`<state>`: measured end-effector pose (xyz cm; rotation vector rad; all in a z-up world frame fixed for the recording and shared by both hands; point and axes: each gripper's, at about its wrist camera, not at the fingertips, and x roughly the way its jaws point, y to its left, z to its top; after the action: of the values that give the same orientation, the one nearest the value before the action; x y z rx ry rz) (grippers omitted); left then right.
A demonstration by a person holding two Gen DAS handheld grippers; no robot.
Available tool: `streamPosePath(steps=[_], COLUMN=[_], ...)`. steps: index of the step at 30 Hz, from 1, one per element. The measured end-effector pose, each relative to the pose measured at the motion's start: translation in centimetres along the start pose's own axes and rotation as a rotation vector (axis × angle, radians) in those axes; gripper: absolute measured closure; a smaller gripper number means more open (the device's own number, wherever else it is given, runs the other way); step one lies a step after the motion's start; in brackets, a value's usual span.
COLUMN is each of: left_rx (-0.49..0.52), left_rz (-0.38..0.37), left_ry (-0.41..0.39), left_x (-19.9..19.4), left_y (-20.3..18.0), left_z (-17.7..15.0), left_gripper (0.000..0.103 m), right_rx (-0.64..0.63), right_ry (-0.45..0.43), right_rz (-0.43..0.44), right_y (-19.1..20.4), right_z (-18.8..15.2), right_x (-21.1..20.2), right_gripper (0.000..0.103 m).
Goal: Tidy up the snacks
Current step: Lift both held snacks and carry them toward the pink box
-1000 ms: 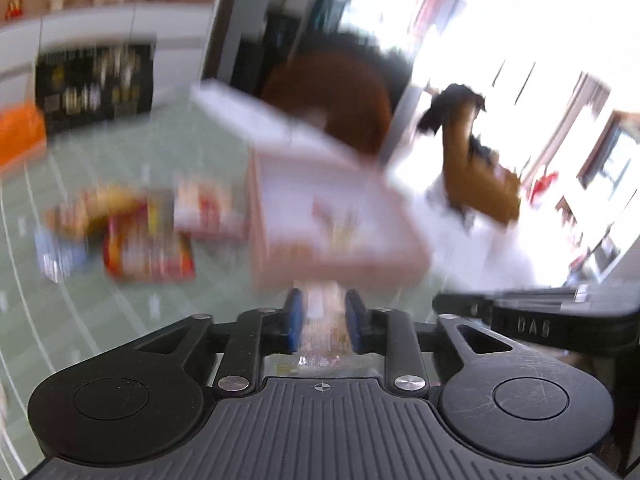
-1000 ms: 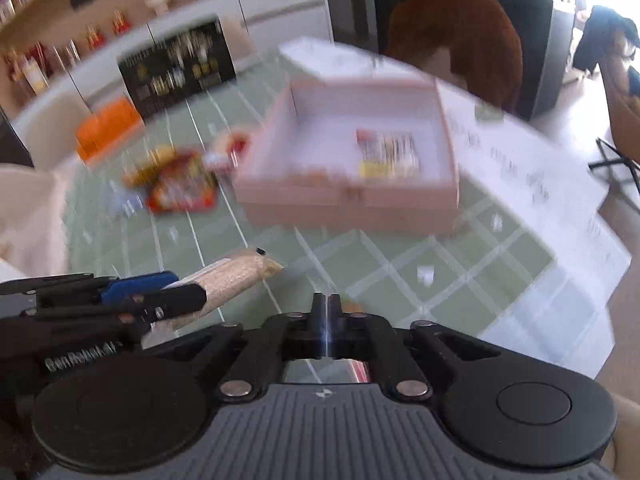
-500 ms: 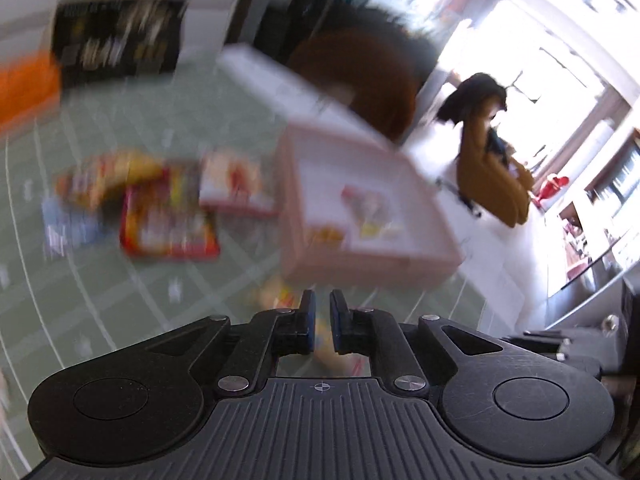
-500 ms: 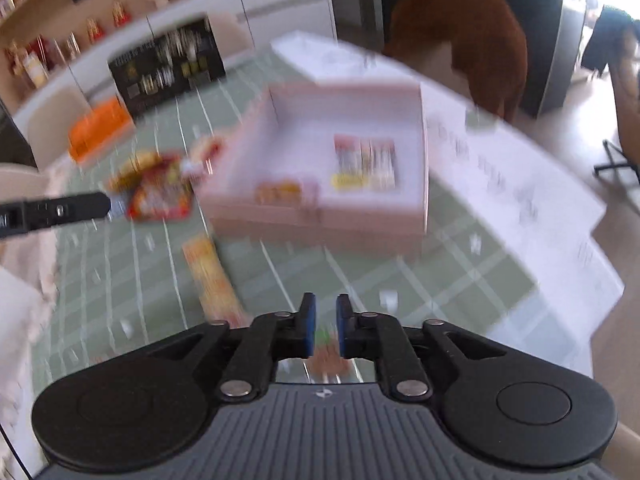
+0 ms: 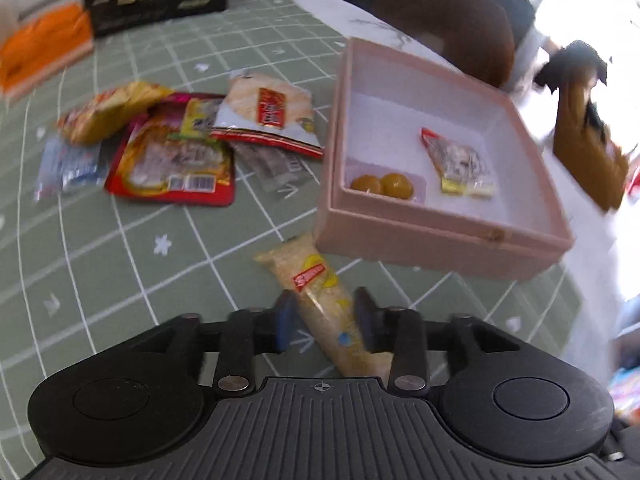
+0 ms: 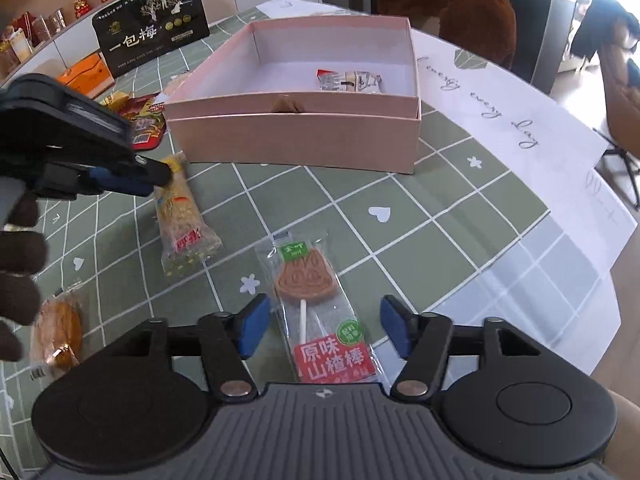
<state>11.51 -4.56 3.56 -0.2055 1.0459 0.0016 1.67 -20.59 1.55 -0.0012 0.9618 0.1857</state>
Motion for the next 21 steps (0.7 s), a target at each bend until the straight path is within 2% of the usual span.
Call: streamPosePath(steps=[3, 7, 9, 11, 13, 15, 17, 21], left_rx=[0.019, 0.062, 0.063, 0.079, 0.091, 0.117, 0.142, 0.153], left_rz=[0.0, -0.023, -0.05, -0.087, -0.102, -0.11, -0.108, -0.096], left_ry=[0.019, 0.027, 0.049, 0.069, 0.076, 0.076, 0.067, 0.034], left_x=[0.8, 0.7, 0.2, -0.7, -1.3, -2.0, -2.3, -2.7], left_y=[-0.1, 0.1, 0.4, 0.8, 1.1, 1.1, 0.9, 0.6], left_z=[-0.2, -0.5, -0.9, -2.0, -3.1, -4.2, -4.9, -5.7], left_gripper=[0.052, 0.054, 0.059, 0.069, 0.07, 0.07, 0.07, 0.069], right_rx=[-0.051, -0.041, -0.012, 0.015, 0.039, 0.05, 0.024, -0.107], right_ry=[-0.018, -0.034, -0.034, -0.039, -0.04, -0.042, -0.048, -0.057], right_rz=[-0.032, -0.064, -0.047, -0.009, 0.031, 0.039, 0.028, 0.014], right_y=[0.6, 0.4, -0.1, -0.8, -1.4, -1.7, -1.3, 0.2], right_z=[-0.6, -0.9, -0.8, -0.7, -0.6, -0.5, -0.3, 0.2], right_x=[0.1, 0.3, 0.3, 0.0, -0.1, -0.1, 0.0, 0.6], right_gripper=[0.033, 0.018, 0.018, 0.018, 0.018, 0.019, 0.03, 0.044])
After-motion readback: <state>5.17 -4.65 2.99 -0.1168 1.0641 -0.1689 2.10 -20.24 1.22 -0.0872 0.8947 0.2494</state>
